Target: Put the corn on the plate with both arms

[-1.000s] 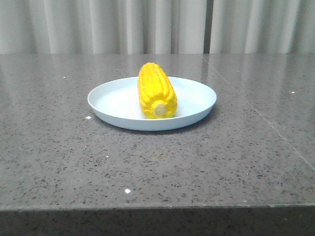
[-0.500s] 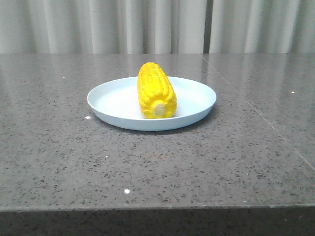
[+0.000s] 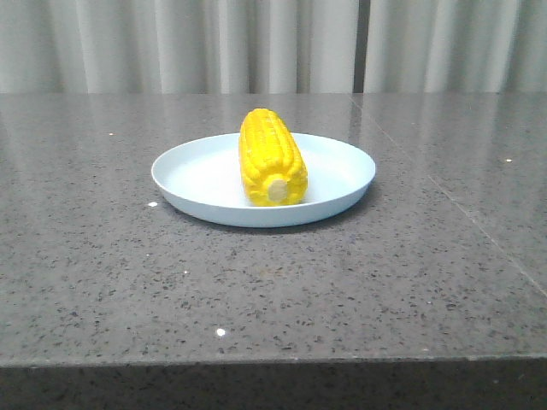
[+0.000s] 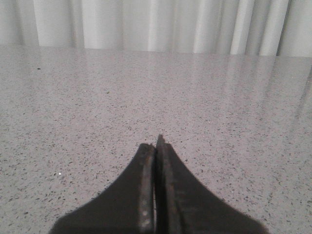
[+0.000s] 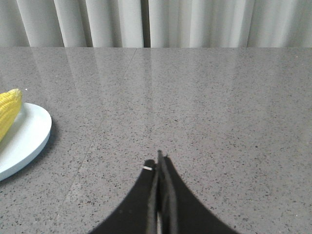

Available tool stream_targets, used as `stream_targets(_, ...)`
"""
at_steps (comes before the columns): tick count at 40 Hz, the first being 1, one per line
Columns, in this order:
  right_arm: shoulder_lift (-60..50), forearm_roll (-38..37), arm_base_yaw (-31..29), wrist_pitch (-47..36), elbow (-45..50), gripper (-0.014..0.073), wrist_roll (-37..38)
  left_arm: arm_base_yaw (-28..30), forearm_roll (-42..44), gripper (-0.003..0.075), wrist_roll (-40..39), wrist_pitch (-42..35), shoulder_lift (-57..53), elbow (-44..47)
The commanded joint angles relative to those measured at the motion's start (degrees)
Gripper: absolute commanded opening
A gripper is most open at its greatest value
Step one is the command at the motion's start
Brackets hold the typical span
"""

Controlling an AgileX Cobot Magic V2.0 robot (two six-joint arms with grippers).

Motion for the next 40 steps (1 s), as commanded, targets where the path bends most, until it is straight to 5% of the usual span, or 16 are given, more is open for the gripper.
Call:
stream_targets(1, 0.5, -1.0, -0.2, -4.8, -1.6, -0.0062, -0.3, 0.1, -0.6, -0.0020, 0.0, -4.9, -1.2, 0.2)
stream_targets(16, -5.4, 8.4, -5.4, -18.6, 14.0, -0.0062, -10.8, 0.1, -0.6, -0.0020, 0.0, -4.9, -1.2, 0.2)
stream_targets(40, -11.5, 8.8, -6.6, -15.4, 19.8, -0.0062, -10.8, 0.1, -0.6, -0.0020, 0.0, -4.9, -1.2, 0.2)
